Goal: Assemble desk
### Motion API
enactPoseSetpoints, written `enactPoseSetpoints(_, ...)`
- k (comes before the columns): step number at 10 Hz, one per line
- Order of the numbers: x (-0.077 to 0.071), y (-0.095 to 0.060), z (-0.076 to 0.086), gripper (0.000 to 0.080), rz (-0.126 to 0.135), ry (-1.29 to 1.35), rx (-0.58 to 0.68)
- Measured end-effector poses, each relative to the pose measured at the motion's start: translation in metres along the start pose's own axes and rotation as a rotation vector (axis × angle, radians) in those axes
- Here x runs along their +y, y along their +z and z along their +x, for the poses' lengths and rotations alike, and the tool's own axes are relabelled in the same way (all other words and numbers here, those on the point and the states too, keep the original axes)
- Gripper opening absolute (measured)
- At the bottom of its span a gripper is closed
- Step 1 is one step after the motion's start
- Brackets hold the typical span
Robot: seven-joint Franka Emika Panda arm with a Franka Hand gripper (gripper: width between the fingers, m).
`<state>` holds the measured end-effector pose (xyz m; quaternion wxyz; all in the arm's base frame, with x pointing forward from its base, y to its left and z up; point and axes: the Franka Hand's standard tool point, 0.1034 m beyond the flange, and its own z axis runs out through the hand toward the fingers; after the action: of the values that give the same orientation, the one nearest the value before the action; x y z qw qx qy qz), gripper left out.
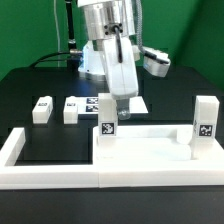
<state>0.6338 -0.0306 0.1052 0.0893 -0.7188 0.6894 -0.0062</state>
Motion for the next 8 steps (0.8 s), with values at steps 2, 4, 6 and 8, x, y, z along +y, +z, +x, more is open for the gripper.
enactPoseSetpoints(2,0.0034,0.002,0.0038,0.0499,-0.001,-0.219,0.006)
enactPoseSetpoints(4,0.0066,0.0013,0.0027,0.0642,-0.016,-0.543,0.024)
enactPoseSetpoints(6,0.0075,0.0024,0.0038,0.0647,-0.019,-0.651,0.023)
enactPoseSetpoints(8,0.0055,0.0008,0.0049,0.0649,-0.029,-0.889,0.041)
